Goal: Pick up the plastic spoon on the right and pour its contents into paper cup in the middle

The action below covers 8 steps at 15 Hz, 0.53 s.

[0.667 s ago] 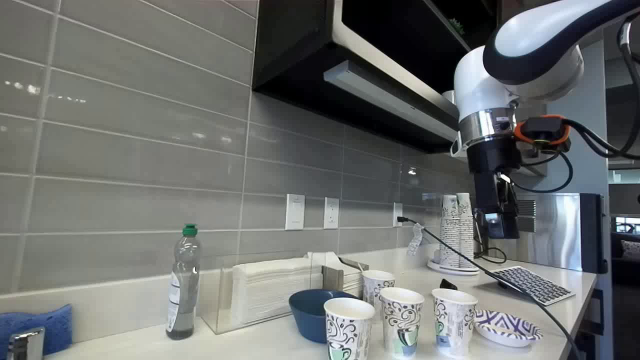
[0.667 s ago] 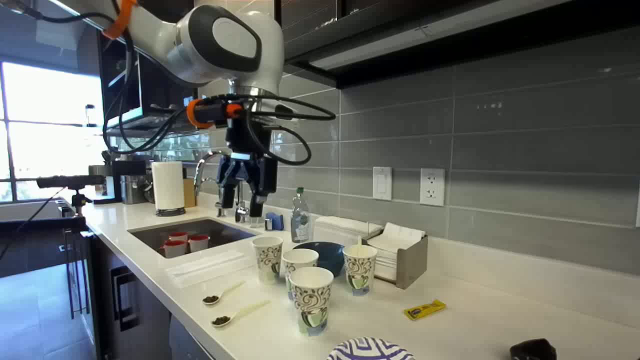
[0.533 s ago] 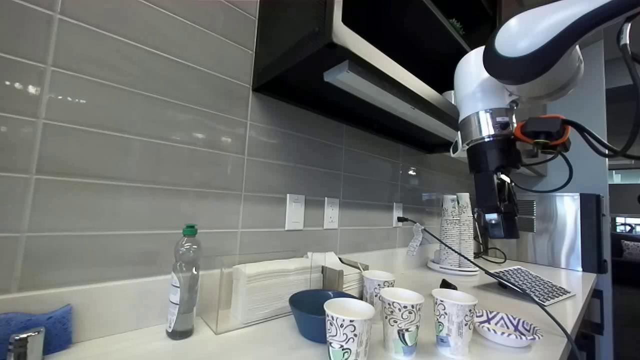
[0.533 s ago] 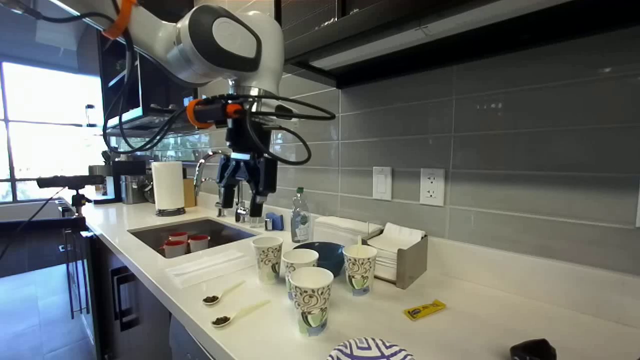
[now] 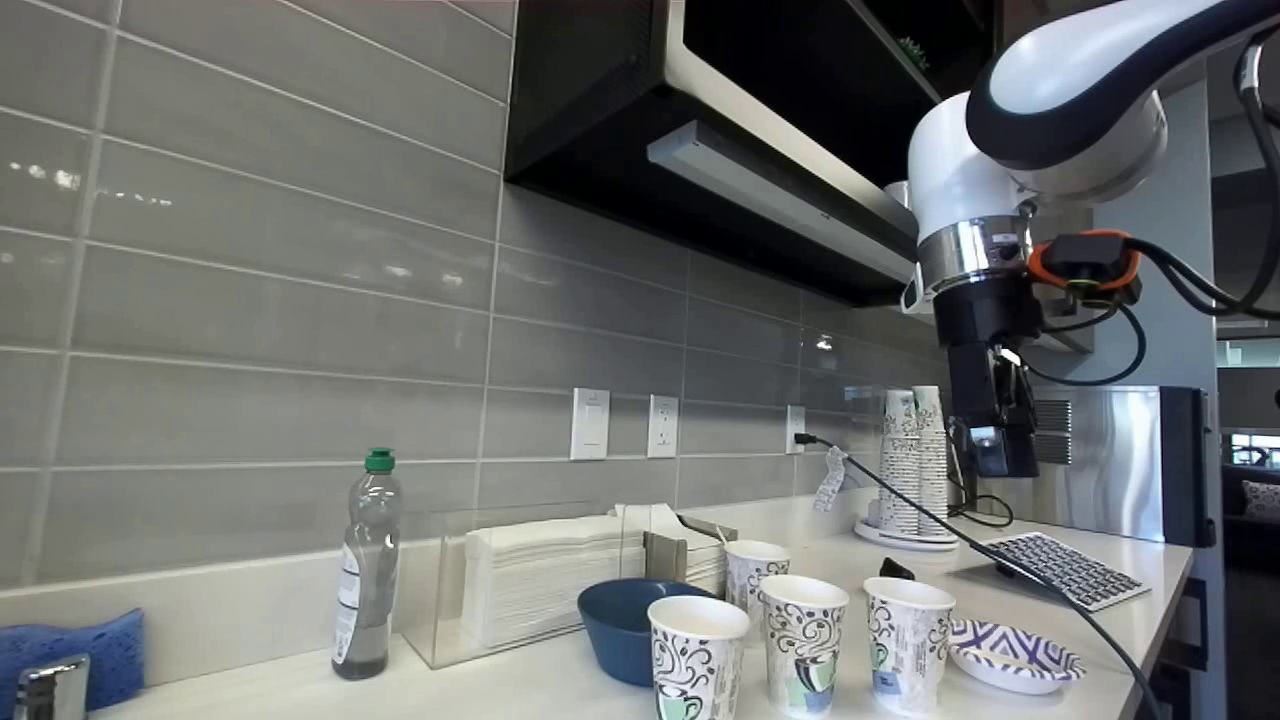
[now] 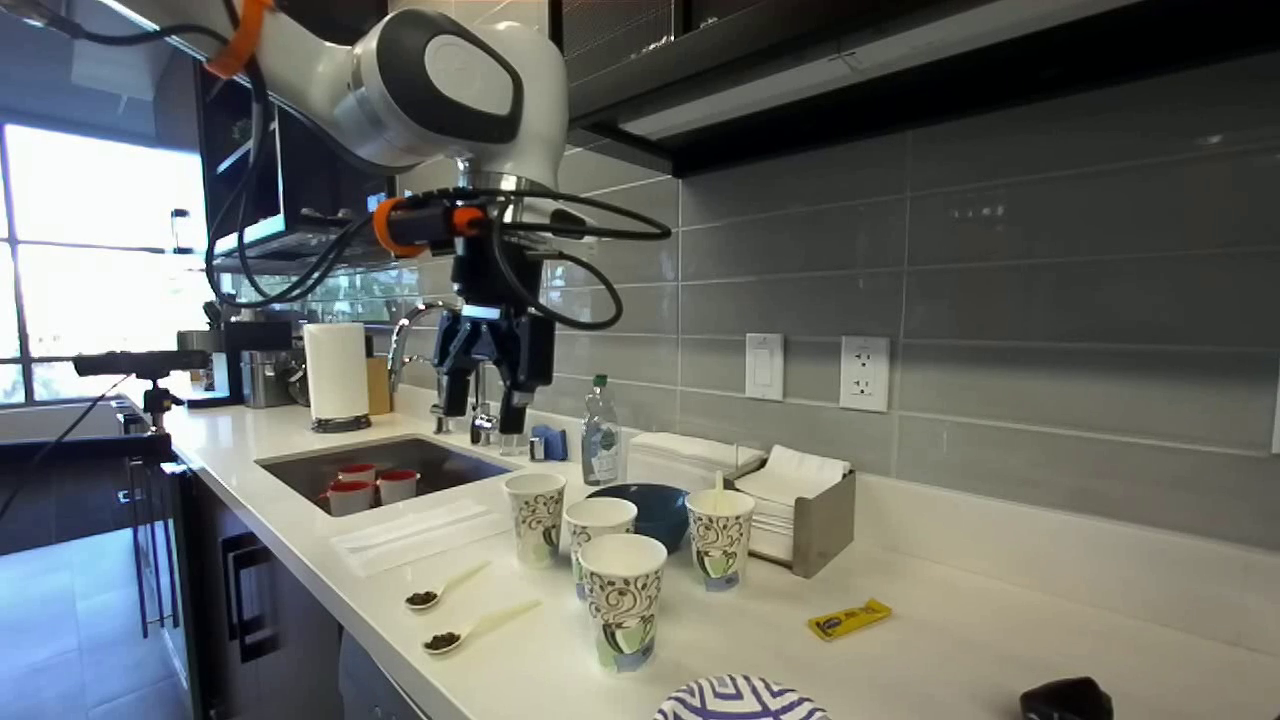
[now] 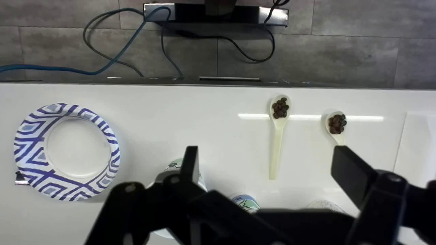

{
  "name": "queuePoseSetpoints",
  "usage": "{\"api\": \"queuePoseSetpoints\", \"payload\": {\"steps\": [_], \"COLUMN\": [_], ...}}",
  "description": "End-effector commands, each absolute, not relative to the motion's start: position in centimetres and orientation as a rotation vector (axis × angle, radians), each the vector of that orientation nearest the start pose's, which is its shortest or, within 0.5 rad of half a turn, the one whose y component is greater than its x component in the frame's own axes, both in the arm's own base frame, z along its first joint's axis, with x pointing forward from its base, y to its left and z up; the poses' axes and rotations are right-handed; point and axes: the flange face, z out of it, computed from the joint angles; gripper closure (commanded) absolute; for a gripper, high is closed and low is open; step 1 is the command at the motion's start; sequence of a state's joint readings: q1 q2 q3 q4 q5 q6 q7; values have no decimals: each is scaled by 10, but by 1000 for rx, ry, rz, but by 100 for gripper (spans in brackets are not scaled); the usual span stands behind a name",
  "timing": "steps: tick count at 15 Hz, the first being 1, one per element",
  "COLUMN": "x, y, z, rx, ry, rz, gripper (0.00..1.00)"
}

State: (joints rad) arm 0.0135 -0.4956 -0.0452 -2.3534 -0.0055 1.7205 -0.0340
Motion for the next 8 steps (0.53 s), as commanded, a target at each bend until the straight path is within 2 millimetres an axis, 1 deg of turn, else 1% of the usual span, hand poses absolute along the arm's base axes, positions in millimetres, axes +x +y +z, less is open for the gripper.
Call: {"api": "queuePoseSetpoints", "payload": {"steps": [1, 2, 5, 8], "x": [393, 396, 402, 408], "y": [-6, 2, 34, 65], "z": [496, 490, 471, 445], "rx": [-3111, -3100, -3096, -3107], "ry": [3, -13, -42, -61], "rz": [239, 268, 334, 398], "gripper": [0, 0, 0, 0]}}
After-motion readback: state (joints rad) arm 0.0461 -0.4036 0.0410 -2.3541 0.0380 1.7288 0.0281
